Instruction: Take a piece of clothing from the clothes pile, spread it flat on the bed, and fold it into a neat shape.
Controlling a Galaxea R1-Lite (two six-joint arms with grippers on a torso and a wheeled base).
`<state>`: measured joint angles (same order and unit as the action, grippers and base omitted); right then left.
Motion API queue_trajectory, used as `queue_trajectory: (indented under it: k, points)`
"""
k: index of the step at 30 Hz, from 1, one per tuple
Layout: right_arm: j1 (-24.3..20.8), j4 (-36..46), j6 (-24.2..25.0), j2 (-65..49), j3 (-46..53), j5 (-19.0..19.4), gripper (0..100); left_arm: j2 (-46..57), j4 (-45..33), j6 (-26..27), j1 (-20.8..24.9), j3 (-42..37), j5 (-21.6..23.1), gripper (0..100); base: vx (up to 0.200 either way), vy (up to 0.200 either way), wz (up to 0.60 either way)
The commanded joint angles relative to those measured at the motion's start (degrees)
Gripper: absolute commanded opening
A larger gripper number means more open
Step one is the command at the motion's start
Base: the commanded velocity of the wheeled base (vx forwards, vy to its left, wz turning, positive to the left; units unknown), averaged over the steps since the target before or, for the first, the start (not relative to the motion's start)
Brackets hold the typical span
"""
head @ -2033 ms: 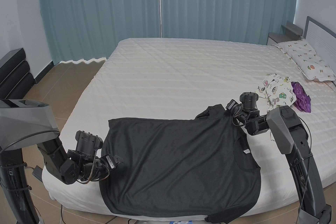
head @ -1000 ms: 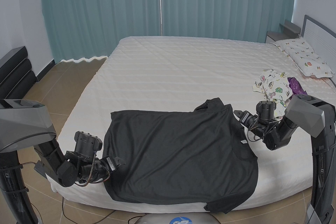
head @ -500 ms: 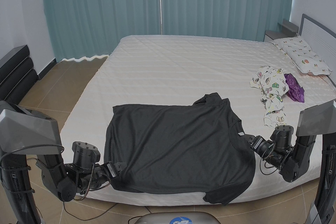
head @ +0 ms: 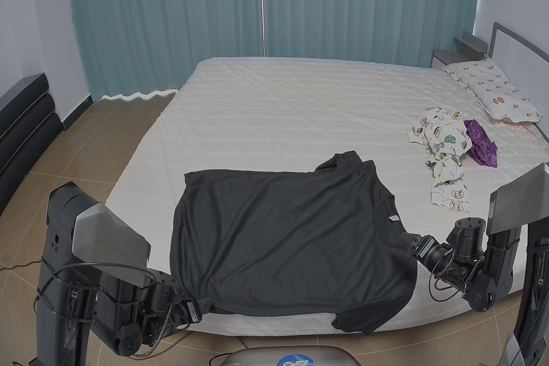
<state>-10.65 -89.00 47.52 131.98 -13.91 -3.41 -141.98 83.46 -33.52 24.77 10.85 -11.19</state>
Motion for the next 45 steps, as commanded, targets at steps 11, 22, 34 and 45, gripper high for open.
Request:
queue_trajectory:
  k: [11,22,34,45]
  points:
    - [-0.1,-0.9,0.0,0.1,0.1,0.0,100,-1.5,-0.2,0.1,-3.5,5.1,3.6,100,0.0,0.0,0.0]
    - [-0.5,-0.9,0.0,1.3,0.2,1.0,100,-1.5,-1.5,0.5,-3.5,6.0,3.6,0,0.0,0.0,0.0]
    - [4.1,-0.2,-10.8,3.6,1.1,11.0,100,8.3,-2.7,0.6,-4.2,5.6,3.9,0,0.0,0.0,0.0]
    - [6.1,4.9,-13.6,5.1,-1.6,12.3,100,12.0,-13.9,-1.6,-4.0,11.7,6.5,0,0.0,0.0,0.0]
